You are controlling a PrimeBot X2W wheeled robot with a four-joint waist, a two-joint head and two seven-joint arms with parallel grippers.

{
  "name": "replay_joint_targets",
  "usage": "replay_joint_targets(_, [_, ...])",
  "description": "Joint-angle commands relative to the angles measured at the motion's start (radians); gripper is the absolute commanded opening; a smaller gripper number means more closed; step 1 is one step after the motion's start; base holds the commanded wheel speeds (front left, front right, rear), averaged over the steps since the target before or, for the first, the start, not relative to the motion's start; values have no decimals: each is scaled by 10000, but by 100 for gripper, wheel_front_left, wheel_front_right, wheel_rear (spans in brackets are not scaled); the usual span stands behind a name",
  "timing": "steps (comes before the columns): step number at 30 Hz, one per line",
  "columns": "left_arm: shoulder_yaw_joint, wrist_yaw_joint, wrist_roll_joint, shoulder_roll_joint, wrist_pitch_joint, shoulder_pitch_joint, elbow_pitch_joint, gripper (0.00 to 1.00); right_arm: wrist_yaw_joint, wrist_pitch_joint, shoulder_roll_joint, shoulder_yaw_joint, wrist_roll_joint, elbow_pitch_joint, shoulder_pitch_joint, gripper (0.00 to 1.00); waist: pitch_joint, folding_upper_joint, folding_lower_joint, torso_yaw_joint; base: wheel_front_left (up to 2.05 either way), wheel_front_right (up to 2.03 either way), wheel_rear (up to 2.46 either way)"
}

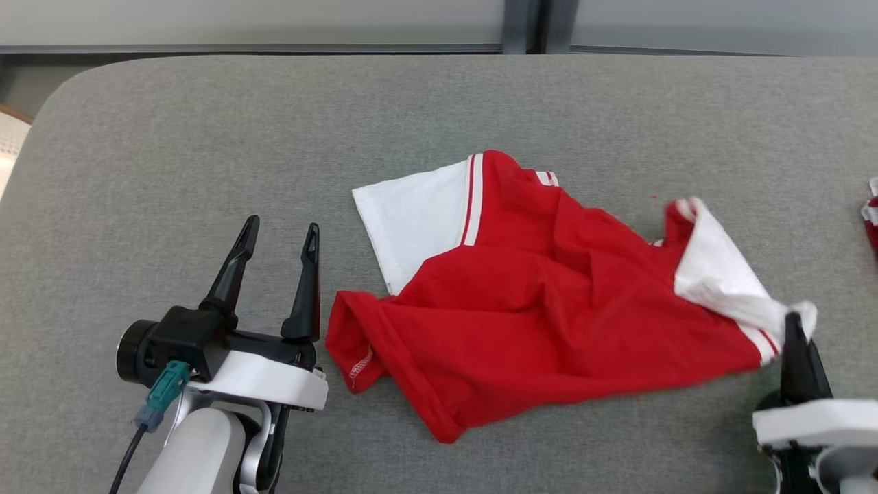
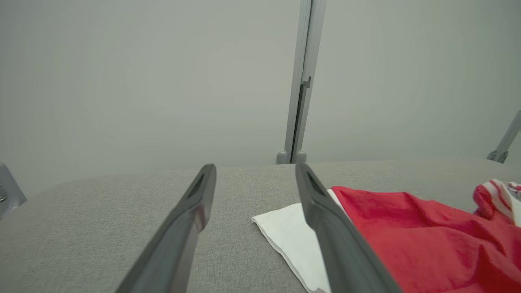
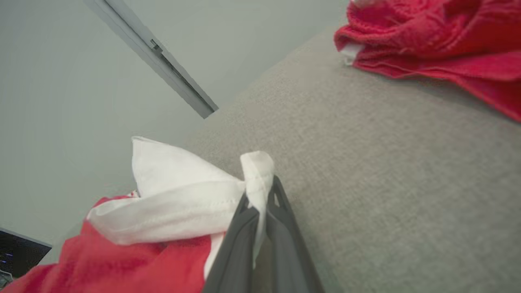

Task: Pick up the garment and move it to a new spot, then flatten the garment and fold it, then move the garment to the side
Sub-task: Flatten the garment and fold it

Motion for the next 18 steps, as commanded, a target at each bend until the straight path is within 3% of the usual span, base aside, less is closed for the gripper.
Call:
replay_joint_targets(1, [42, -31, 18, 64, -46, 47, 1, 100, -1, -75, 26, -185, 516, 249, 176, 5, 12, 0, 0, -102, 0, 0, 0])
replay_joint_targets(2, [44, -40, 18, 78, -47, 42, -5, 100, -1, -123, 49, -277, 708, 478, 261, 32, 26, 0, 0, -138, 0, 0, 0])
replay_joint_targets(3, [47, -44, 18, 88, -49, 34, -10, 100, -1, -177, 71, -310, 842, 690, 294, 93, 43, 0, 0, -173, 0, 0, 0])
replay_joint_targets(4, [61, -38, 18, 103, -50, 26, -16, 100, -1, -252, 90, -333, 1039, 858, 293, 100, 65, 0, 0, -213, 0, 0, 0])
replay_joint_targets(9, [110, -16, 13, 151, -52, 30, -32, 100, 1, -936, -114, -289, 710, 832, 134, 100, 112, 0, 0, -382, 0, 0, 0])
replay_joint_targets(18, [310, 168, -18, 246, -59, 262, -63, 100, -1, -1228, -1476, 236, -2550, -1411, 253, 100, -122, 0, 0, -605, 0, 0, 0])
